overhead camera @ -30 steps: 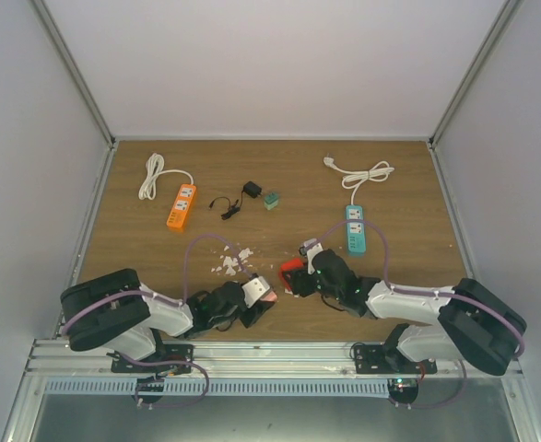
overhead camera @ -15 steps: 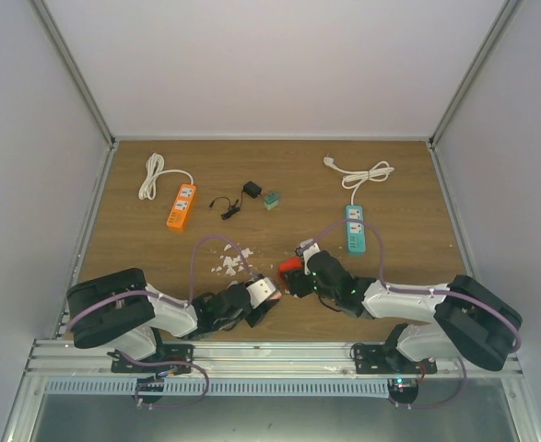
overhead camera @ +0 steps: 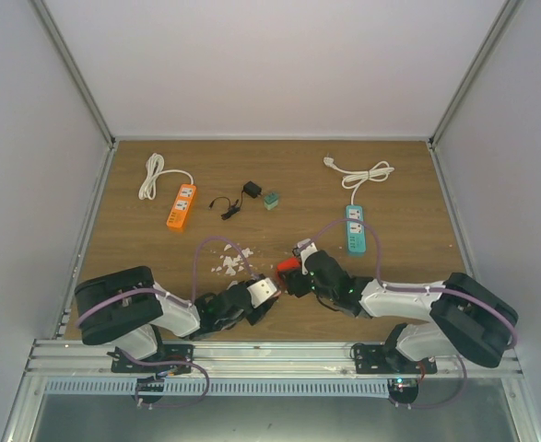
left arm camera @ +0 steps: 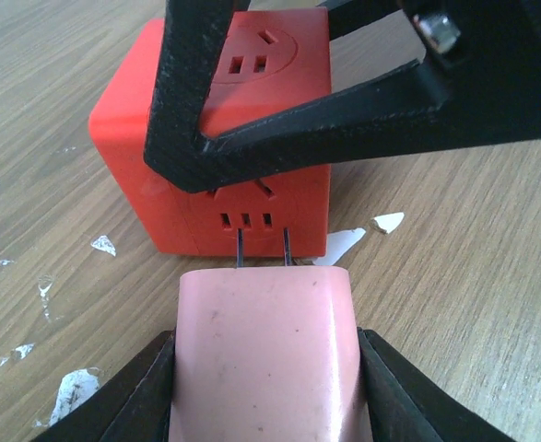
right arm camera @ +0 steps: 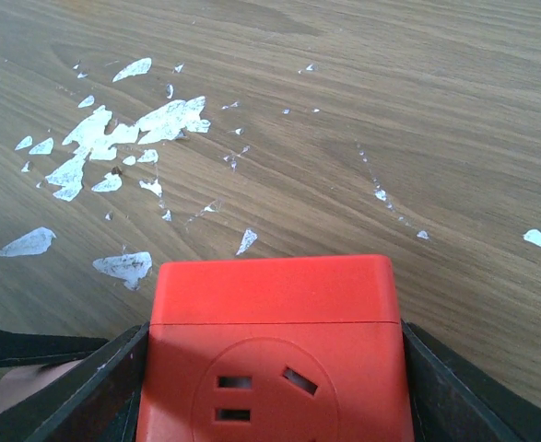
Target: Insert the plug
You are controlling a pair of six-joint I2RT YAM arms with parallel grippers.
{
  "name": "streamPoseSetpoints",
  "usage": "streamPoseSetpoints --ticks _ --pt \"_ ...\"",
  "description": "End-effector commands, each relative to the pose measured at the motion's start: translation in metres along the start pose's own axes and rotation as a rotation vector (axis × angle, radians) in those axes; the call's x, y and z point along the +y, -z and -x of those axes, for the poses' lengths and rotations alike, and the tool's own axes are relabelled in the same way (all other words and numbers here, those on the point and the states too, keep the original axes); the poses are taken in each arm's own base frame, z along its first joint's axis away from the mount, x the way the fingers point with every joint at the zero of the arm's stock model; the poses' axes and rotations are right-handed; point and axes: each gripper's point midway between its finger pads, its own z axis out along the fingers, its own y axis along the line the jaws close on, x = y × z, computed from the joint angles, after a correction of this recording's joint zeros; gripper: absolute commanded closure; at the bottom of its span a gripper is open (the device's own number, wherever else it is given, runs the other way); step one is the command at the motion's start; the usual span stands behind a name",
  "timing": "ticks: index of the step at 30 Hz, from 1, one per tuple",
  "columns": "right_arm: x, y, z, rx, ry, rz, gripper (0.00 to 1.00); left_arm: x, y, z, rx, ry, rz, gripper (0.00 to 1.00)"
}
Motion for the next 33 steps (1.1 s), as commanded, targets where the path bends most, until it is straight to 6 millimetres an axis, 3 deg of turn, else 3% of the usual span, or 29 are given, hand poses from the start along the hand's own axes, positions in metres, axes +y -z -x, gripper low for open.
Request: streamPoseSetpoints --ticks 1,13,18,25,29,33 --pt "0.002 -0.005 -0.018 0.068 0.015 0.004 0.54 -0.002 -0.001 0.029 -0.106 0.001 0.003 0.93" --pt "0.011 -0.004 -0.018 0.067 0.032 0.036 0.54 0.007 -0.015 0.016 -0.047 0.022 -0.001 0.93" --pt "0.015 -0.005 -0.02 0.073 0.038 0.053 0.54 0.016 -0.01 0.012 -0.047 0.05 -0.008 0.92" --pt "0.015 -0.008 -0.019 0.075 0.05 0.044 0.54 0.004 -0.004 0.016 -0.091 0.047 -0.094 0.92" --pt "0.014 -0.008 -0.02 0.079 0.05 0.04 0.54 0.008 -0.006 0.01 -0.081 0.042 -0.073 0.92" --pt "0.013 -0.008 -0.021 0.078 0.046 0.036 0.54 0.01 0.0 0.018 -0.117 0.046 -0.062 0.92"
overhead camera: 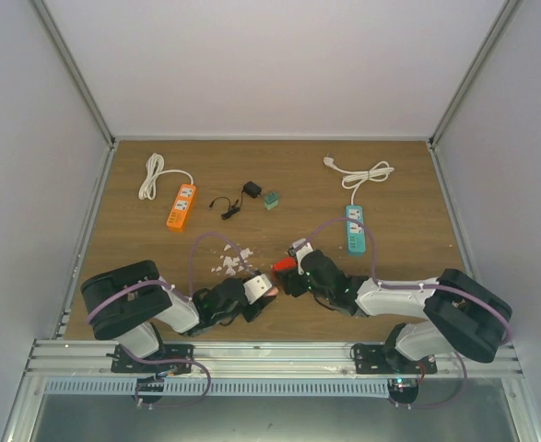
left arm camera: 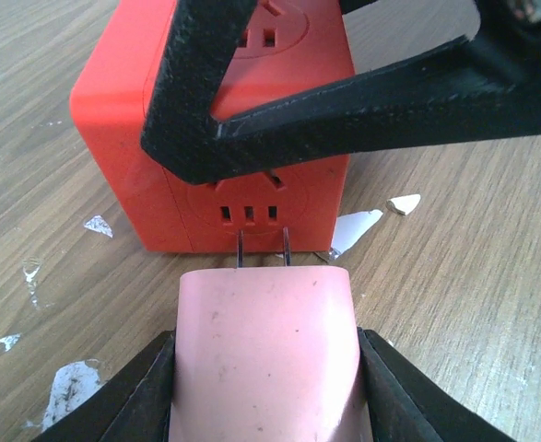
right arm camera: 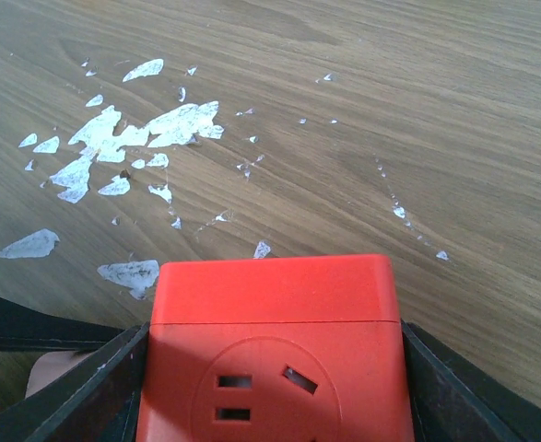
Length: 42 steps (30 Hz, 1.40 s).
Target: Insert the plug
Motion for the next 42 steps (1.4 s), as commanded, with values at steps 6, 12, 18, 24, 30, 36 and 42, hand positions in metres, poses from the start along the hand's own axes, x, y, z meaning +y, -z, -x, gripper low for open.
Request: streamPoseSetpoints --ticks 6,12,18,24,30,36,42 --pt "0.007 -0.003 -0.024 0.09 0.007 0.033 0.54 0.011 0.014 0.038 -0.165 -0.019 0.056 0.92" --pt "0.008 -0.003 -0.025 0.088 0.006 0.038 0.54 0.013 0.007 0.035 -0.141 -0.023 0.069 0.92" --pt "0.008 -0.001 -0.025 0.087 0.006 0.043 0.54 0.011 -0.004 0.025 -0.097 -0.021 0.058 0.92" --pt "0.009 -0.003 -0.025 0.088 0.008 0.044 0.54 0.008 -0.003 0.025 -0.104 -0.022 0.039 0.92" --pt "0.01 -0.004 -0.026 0.095 0.011 0.046 0.54 0.003 0.003 0.039 -0.147 -0.025 0.004 0.92" --pt "0.011 -0.004 -0.026 0.092 0.011 0.056 0.54 0.001 0.01 0.049 -0.177 -0.029 -0.006 0.91" --pt "0.013 -0.002 -0.025 0.088 0.01 0.063 0.54 0.011 -0.002 0.041 -0.128 -0.022 0.051 0.92"
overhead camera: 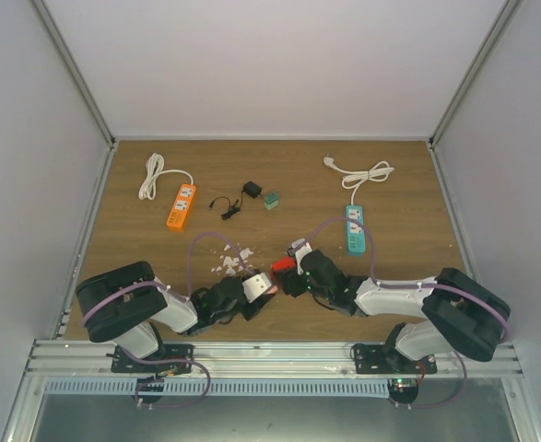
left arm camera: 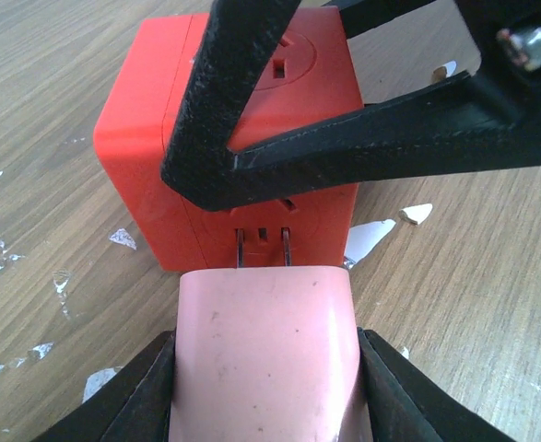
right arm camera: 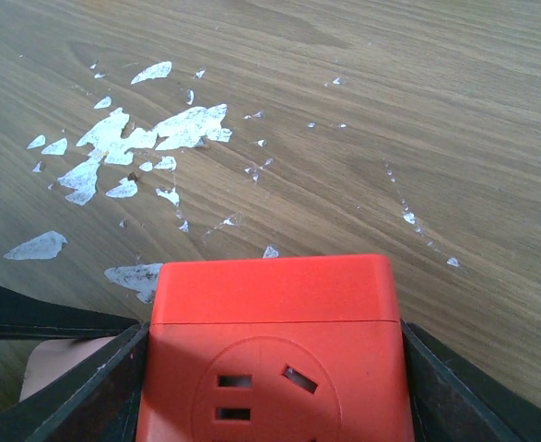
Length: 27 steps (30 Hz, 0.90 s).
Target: Insert the plug
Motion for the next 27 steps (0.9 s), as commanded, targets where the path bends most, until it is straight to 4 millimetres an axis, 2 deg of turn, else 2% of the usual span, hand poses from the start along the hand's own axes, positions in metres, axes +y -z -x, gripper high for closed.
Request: streamPoseSetpoints --ticks 1,8,13,18,27 --pt "0.011 0.0 -0.025 0.088 0.007 0.053 0.54 0.008 -0.008 0.033 -0.104 0.005 0.04 0.92" --pt "0.018 -0.001 -0.026 0.09 0.028 0.076 0.54 0.022 -0.027 0.026 -0.03 0.024 0.11 0.92" --pt "0.039 0.0 -0.032 0.096 0.081 0.119 0.54 0.028 -0.027 0.026 -0.039 0.034 0.139 0.92" --pt "0.057 0.002 -0.041 0.106 0.137 0.144 0.54 0.043 -0.018 0.032 -0.059 0.085 0.181 0.92" --pt "0.097 0.021 -0.047 0.097 0.146 0.396 0.54 0.03 0.017 0.058 -0.226 0.035 0.095 0.92"
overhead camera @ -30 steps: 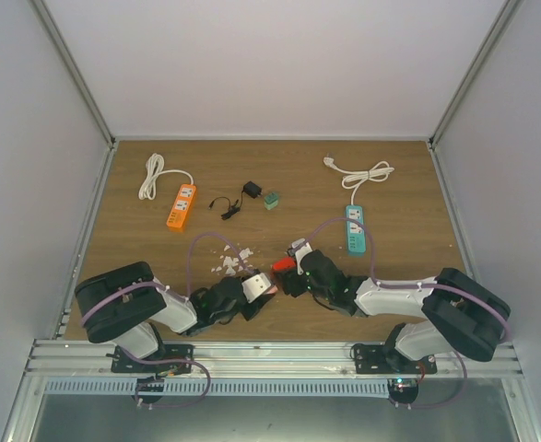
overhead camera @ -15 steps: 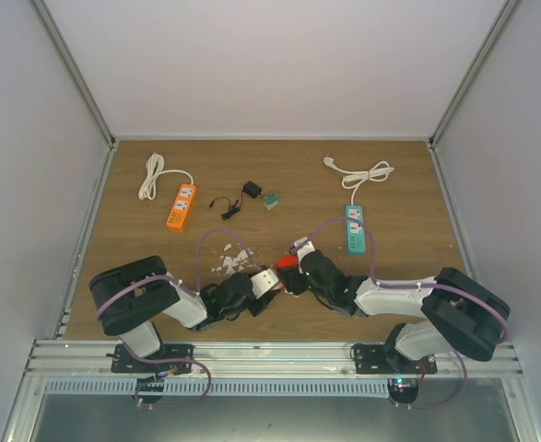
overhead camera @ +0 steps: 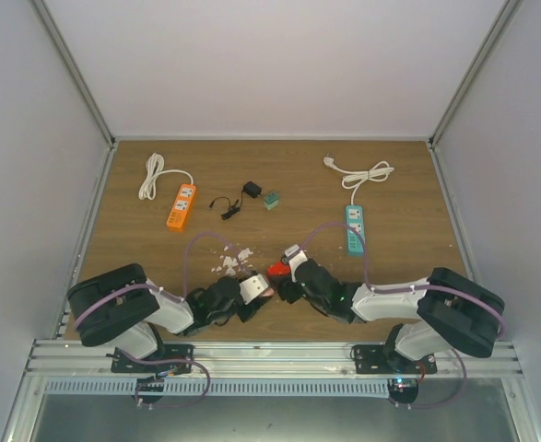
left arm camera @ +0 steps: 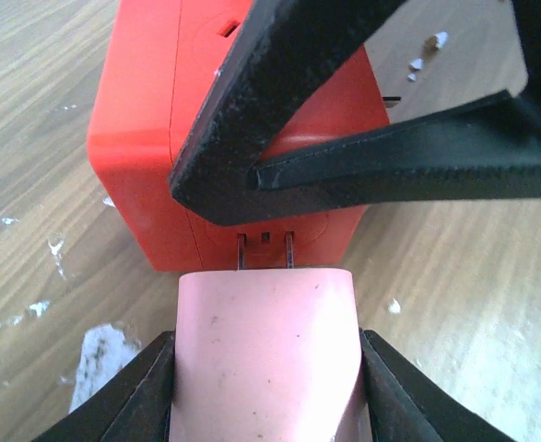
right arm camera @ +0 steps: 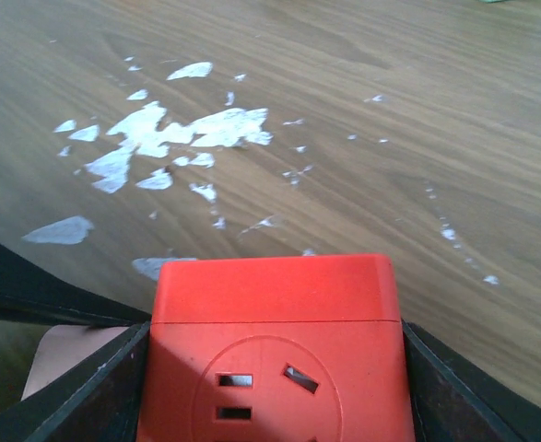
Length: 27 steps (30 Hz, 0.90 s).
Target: Insert the plug
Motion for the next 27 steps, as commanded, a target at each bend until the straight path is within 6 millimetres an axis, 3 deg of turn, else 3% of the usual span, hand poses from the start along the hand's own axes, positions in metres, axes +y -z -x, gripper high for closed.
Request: streamPoseSetpoints --ticks 1,7,11,20,27 --pt "0.087 0.027 -0.034 0.123 0.034 0.447 0.54 0.023 0.019 0.065 -0.268 0.016 0.087 0.91" --pt "0.09 0.024 -0.041 0.151 0.074 0.383 0.54 0.04 0.003 0.059 -0.192 0.052 0.172 0.92" --pt "0.102 0.022 -0.047 0.17 0.113 0.403 0.53 0.045 -0.002 0.061 -0.186 0.084 0.198 0.92" --pt "0.135 0.037 -0.052 0.164 0.16 0.586 0.53 0.038 0.012 0.082 -0.269 0.065 0.145 0.91" --pt "0.147 0.043 -0.055 0.172 0.162 0.666 0.53 0.063 0.026 0.105 -0.313 0.051 0.287 0.89"
